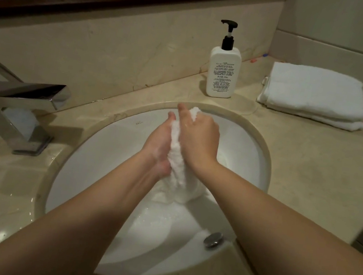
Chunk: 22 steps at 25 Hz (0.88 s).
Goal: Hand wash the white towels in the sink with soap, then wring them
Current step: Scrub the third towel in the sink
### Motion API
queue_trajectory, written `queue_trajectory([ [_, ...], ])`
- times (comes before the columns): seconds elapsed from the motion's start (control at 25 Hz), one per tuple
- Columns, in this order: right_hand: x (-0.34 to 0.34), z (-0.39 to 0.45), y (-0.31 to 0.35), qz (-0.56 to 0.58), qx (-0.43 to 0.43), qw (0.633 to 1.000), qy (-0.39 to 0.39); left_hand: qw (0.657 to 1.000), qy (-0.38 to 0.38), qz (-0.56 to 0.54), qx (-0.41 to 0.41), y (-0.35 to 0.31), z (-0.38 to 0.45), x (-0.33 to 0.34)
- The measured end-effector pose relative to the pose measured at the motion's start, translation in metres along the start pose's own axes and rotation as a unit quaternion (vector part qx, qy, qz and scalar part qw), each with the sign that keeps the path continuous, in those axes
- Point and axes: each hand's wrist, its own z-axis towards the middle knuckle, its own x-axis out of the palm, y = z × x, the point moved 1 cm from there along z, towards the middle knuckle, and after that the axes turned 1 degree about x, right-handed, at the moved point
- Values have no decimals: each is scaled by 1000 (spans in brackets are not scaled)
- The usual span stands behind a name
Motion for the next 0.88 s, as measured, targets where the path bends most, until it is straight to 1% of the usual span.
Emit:
queue_trajectory([
  [0.08,8,-22,2,-19,-60,997,49,999,-21,-33,16,2,0,-8],
  [0.12,9,-31,4,-14,-76,995,67,998,-20,-49,15,2,-2,-9],
  [0.16,7,-30,5,-10,-75,995,69,998,-16,-50,17,1,-2,-9],
  [0.28,-2,-3,2,15,6,1000,-1,1000,10,-1,-8,-6,-8,6],
  [0.32,-3,-2,1,16,13,1000,-13,1000,2,17,-10,-6,-7,6],
  [0.4,4,-15,0,0,-36,999,22,999,-26,20,8,-6,-6,-3],
  [0.48,9,-29,2,-7,-87,994,72,1000,-24,-17,7,-4,-5,-10],
  [0.52,7,-26,3,-11,-92,992,81,1000,-18,-23,7,-4,-5,-9],
  [0.6,1,-7,3,-7,-62,997,43,1000,-11,-21,19,-5,-6,-2],
  [0.68,-2,1,-1,18,-17,1000,-4,1000,-7,-1,3,-7,-5,4],
  [0.72,0,-6,-1,32,-10,999,-4,1000,-7,8,-11,-7,-7,2],
  [0.76,4,-14,-2,43,-19,999,7,1000,-14,11,-13,-5,-5,-3],
  [0.84,8,-32,1,36,-64,996,46,999,-31,-24,6,1,1,-13],
  [0.88,7,-31,3,29,-69,996,49,999,-35,-38,17,2,2,-13],
])
